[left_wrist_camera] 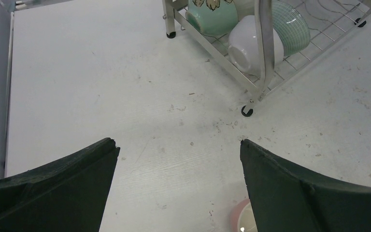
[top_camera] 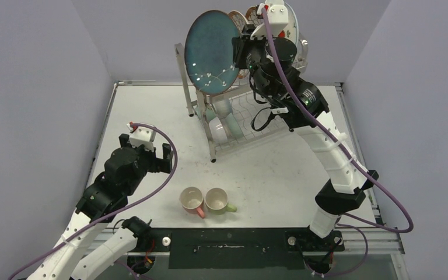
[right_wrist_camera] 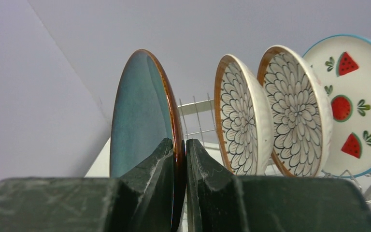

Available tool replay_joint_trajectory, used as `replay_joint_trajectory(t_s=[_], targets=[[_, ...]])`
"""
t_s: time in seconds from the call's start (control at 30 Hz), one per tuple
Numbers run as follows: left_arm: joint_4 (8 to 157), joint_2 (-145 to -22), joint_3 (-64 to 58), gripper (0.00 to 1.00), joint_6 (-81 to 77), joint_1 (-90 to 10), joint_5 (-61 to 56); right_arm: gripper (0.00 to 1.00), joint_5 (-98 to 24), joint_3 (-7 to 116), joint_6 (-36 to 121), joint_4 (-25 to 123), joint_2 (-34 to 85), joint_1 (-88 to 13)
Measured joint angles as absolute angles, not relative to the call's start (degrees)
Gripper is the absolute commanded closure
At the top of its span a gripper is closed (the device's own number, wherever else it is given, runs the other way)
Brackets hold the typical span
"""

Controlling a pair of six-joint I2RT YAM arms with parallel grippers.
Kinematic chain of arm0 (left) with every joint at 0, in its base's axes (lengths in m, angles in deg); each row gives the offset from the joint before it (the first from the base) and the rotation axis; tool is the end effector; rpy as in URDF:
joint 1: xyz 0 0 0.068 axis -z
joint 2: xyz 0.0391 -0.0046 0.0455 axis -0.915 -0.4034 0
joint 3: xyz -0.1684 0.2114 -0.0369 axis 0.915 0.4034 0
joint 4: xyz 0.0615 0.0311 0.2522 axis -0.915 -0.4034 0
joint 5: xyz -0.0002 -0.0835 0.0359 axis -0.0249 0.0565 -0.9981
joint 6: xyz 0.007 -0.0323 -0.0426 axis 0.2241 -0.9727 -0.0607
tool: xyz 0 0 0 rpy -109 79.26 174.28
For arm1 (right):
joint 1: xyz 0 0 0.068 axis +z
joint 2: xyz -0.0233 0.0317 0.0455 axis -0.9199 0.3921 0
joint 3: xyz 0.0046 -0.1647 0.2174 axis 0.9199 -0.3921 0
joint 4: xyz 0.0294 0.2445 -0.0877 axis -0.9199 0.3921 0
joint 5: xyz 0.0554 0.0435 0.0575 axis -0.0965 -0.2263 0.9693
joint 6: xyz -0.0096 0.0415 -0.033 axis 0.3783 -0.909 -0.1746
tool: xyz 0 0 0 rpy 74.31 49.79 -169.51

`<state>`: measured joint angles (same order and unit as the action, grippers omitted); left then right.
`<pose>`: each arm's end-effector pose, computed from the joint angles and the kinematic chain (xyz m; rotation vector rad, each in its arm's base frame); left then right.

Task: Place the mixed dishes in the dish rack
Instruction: Insert the plate into the dish rack.

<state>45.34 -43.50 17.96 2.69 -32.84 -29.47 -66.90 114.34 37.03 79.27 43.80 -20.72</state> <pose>0.1117 -0.0598 0.3542 0.2205 1.8857 -0.1654 0.2384 0.2292 0.5781 -0.1267 1.4998 0.5401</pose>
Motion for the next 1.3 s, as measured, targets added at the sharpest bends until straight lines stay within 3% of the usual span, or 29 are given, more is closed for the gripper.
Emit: replay_joint_trajectory(t_s=[0.47,1.3], targets=[[45.7,-43.0,18.1,0.03,2.7,-33.0,-28.6,1.00,-81.3,114.0,42.8,71.1,44.8,-20.3],[45.7,-43.4,18.3,0.03,2.7,-33.4,-28.3,1.00,-80.5,113.7,57.9,59.2,55.0,-19.4]])
